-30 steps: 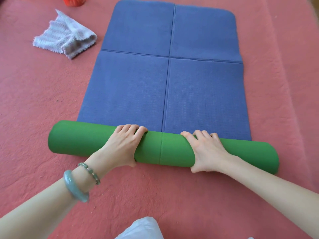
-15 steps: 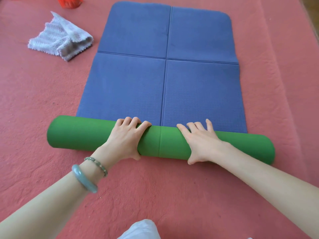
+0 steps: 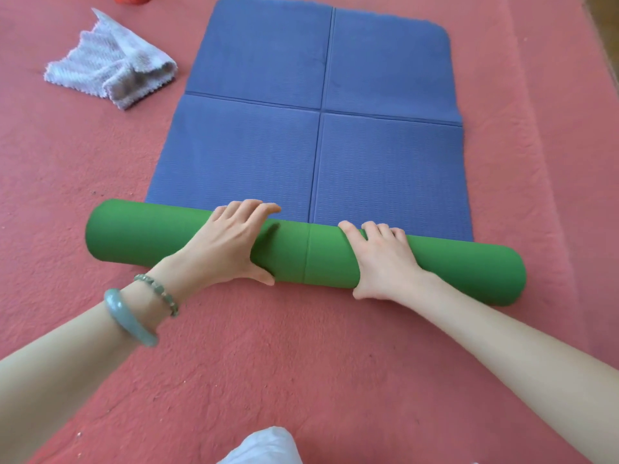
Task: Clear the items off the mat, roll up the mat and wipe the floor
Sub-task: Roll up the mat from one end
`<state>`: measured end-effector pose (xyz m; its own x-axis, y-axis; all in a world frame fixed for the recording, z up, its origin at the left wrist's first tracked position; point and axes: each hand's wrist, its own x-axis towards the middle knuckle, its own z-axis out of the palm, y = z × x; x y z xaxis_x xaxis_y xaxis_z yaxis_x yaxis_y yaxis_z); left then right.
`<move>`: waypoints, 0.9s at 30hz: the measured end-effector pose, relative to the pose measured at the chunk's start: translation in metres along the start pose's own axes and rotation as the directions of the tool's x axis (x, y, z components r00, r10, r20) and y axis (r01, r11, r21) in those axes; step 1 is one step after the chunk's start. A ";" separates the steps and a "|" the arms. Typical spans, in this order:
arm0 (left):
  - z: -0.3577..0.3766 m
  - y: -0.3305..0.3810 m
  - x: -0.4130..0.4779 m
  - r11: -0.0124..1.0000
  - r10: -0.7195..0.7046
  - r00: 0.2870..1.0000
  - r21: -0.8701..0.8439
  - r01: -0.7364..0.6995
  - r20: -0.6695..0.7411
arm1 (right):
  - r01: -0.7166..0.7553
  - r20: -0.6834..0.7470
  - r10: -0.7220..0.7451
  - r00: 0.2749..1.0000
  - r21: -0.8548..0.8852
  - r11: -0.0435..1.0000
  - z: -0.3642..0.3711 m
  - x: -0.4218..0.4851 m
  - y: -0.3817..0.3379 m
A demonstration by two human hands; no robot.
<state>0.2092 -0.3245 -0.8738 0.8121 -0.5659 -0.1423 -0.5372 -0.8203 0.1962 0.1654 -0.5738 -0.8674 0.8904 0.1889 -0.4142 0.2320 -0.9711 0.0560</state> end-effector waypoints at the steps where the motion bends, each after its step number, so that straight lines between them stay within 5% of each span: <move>1: 0.004 -0.002 -0.007 0.998 0.004 0.998 0.055 0.000 -0.063 | 0.003 0.023 -0.003 1.000 0.017 1.000 -0.005 0.005 0.002; 4: 0.018 -0.004 -0.016 0.981 0.010 0.995 0.193 0.010 -0.103 | 0.012 0.104 -0.016 0.994 0.042 0.999 -0.014 0.015 0.007; 11: 0.015 -0.008 0.009 0.977 -0.002 0.996 0.214 0.021 -0.092 | 0.016 0.199 -0.035 0.979 0.094 0.995 -0.026 0.028 0.015; 22: -0.016 -0.022 0.053 0.994 -0.048 0.971 0.107 0.024 0.232 | -0.094 -0.181 0.072 0.981 -0.118 0.989 0.016 -0.001 0.029; 27: -0.015 -0.013 0.040 0.983 0.020 0.998 0.182 -0.030 0.058 | -0.092 -0.206 0.069 0.976 -0.108 0.990 0.017 0.010 0.033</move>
<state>0.2520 -0.3357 -0.8670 0.7870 -0.5856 -0.1942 -0.5936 -0.8045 0.0206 0.1756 -0.6059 -0.8849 0.9657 0.1478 -0.2136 0.1898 -0.9629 0.1918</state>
